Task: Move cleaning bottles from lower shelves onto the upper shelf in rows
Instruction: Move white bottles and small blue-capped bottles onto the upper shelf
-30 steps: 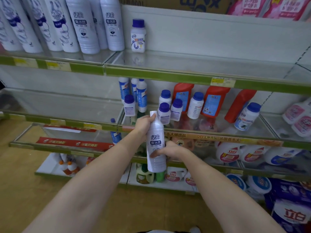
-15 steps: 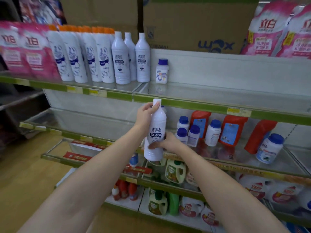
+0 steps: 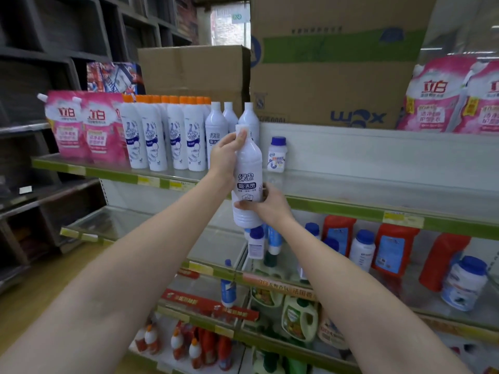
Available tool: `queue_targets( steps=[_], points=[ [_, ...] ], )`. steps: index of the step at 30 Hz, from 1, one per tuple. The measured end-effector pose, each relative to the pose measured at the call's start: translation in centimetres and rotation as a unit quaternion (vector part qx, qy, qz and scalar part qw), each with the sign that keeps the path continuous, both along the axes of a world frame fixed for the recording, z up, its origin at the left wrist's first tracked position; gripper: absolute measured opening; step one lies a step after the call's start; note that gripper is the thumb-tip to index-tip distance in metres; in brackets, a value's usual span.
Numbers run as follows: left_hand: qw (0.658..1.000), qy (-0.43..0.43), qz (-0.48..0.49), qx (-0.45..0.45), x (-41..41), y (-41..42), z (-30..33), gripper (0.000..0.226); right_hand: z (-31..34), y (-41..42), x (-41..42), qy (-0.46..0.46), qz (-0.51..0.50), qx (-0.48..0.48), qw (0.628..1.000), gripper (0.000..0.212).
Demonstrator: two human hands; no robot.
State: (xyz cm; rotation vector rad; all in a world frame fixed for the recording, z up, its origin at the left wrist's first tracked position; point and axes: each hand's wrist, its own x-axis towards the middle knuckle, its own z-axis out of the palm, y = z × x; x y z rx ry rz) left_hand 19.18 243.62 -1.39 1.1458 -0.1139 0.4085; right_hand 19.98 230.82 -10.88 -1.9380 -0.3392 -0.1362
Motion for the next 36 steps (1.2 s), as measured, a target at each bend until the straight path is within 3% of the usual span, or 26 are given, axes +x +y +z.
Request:
queue_targets(
  steps=[5, 11, 13, 21, 26, 29, 31, 34, 36],
  points=[
    [1.0, -0.028, 0.004, 0.003, 1.6, 0.0, 4.1, 0.043, 3.2, 0.2, 1.7, -0.073, -0.023, 0.021, 0.997, 0.068],
    [0.983, -0.101, 0.052, 0.146, 4.5, 0.3, 7.1, 0.016, 6.1, 0.3, 6.0, -0.092, -0.021, -0.007, 0.996, 0.063],
    [0.971, -0.109, 0.066, 0.2, 5.8, 1.1, 7.3, 0.016, 6.5, 0.2, 7.5, -0.092, -0.013, -0.019, 0.996, 0.059],
    [0.924, -0.037, 0.108, 0.364, 12.2, 2.2, 6.5, 0.024, 4.4, 2.3, 13.8, -0.013, 0.002, -0.03, 0.999, 0.063],
    [0.85, -0.033, 0.203, 0.485, 15.5, 3.1, 7.1, 0.033, 4.0, 3.8, 16.5, 0.031, 0.003, -0.037, 0.999, 0.077],
    [0.828, -0.031, 0.231, 0.509, 17.3, 3.6, 7.5, 0.035, 3.7, 4.6, 17.8, 0.032, 0.003, -0.036, 0.999, 0.086],
    [0.831, -0.024, 0.228, 0.507, 18.4, 4.0, 7.3, 0.036, 3.8, 5.2, 18.4, 0.02, -0.016, -0.082, 0.996, 0.096],
    [0.835, -0.026, 0.235, 0.498, 19.4, 4.5, 6.8, 0.036, 4.2, 6.1, 19.3, -0.015, -0.047, -0.2, 0.979, 0.091],
    [0.833, -0.026, 0.245, 0.495, 20.0, 4.7, 6.8, 0.037, 4.7, 6.6, 20.2, -0.015, -0.044, -0.224, 0.974, 0.088]
  ],
)
